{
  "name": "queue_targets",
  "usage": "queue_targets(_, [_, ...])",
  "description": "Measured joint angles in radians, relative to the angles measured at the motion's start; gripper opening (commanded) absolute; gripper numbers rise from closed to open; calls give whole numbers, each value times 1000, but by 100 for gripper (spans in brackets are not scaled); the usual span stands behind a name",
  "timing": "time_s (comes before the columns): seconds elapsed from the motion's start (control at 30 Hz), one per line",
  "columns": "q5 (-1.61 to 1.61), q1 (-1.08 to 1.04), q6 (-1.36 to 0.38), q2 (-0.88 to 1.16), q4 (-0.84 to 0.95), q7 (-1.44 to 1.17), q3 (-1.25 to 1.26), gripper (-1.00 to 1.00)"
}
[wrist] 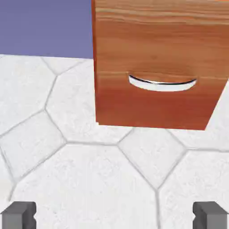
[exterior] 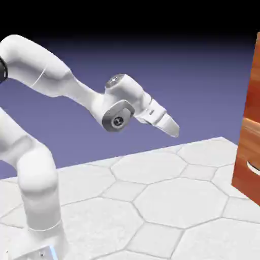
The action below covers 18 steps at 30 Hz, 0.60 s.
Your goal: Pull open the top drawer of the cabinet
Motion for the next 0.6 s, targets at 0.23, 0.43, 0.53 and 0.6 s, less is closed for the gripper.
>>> queue_targets(0.23, [-304,244,-30,-81,168,-35,-182,0])
queue_targets(0.43, [-565,454,-57,-150,312,-64,-339,0])
queue_targets(0.53, [-696,559,-70,-184,384,-79,-417,0])
queue_targets(0.6, [-783,629,-78,-207,432,-89,-469,0])
